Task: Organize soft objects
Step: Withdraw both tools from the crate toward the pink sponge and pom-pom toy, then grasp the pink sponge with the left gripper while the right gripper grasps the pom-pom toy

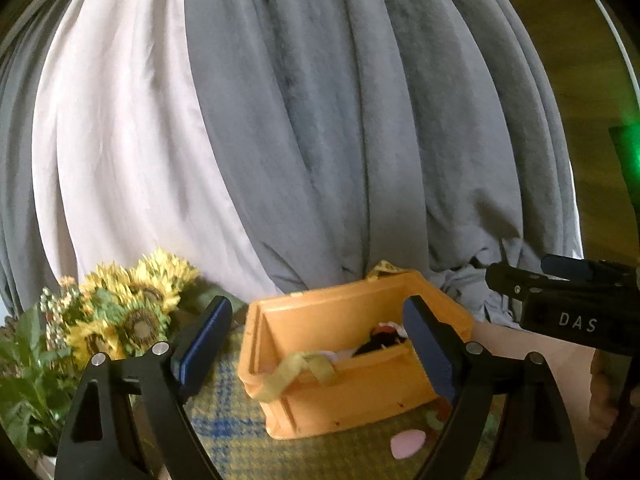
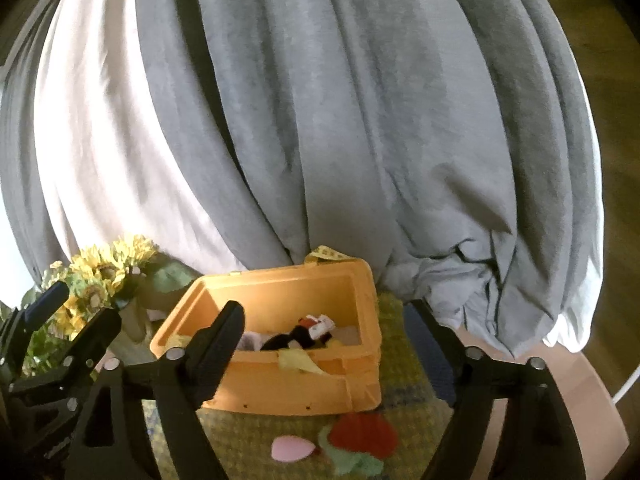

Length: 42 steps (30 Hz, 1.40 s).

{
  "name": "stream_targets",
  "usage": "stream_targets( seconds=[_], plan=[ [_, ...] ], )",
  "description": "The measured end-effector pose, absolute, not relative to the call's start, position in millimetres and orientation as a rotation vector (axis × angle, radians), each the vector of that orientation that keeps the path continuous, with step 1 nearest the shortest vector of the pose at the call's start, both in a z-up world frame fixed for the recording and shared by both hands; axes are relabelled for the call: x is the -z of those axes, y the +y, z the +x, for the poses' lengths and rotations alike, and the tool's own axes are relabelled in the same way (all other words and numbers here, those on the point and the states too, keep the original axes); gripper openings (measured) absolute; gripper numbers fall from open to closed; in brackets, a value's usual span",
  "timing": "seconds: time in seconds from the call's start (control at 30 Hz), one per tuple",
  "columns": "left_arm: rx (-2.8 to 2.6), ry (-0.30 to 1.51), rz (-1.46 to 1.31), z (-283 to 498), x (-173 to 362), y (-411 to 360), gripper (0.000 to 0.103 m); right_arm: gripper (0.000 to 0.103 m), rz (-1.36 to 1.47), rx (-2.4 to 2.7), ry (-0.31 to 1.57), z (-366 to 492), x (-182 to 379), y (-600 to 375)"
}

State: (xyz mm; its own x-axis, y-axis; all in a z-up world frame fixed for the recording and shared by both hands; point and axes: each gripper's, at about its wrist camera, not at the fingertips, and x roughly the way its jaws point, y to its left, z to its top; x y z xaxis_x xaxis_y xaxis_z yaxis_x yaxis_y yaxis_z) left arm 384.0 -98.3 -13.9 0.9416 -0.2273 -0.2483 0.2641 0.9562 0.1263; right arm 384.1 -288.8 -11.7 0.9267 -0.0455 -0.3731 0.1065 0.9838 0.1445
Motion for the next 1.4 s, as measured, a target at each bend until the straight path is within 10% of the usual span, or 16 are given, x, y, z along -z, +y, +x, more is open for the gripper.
stream_targets(
  seconds=[1.4],
  plan=[
    [0.412, 0.648, 0.227, 401, 156, -144, 0.087, 0.084, 0.168, 0.034, 0.732, 391, 136, -314]
  ],
)
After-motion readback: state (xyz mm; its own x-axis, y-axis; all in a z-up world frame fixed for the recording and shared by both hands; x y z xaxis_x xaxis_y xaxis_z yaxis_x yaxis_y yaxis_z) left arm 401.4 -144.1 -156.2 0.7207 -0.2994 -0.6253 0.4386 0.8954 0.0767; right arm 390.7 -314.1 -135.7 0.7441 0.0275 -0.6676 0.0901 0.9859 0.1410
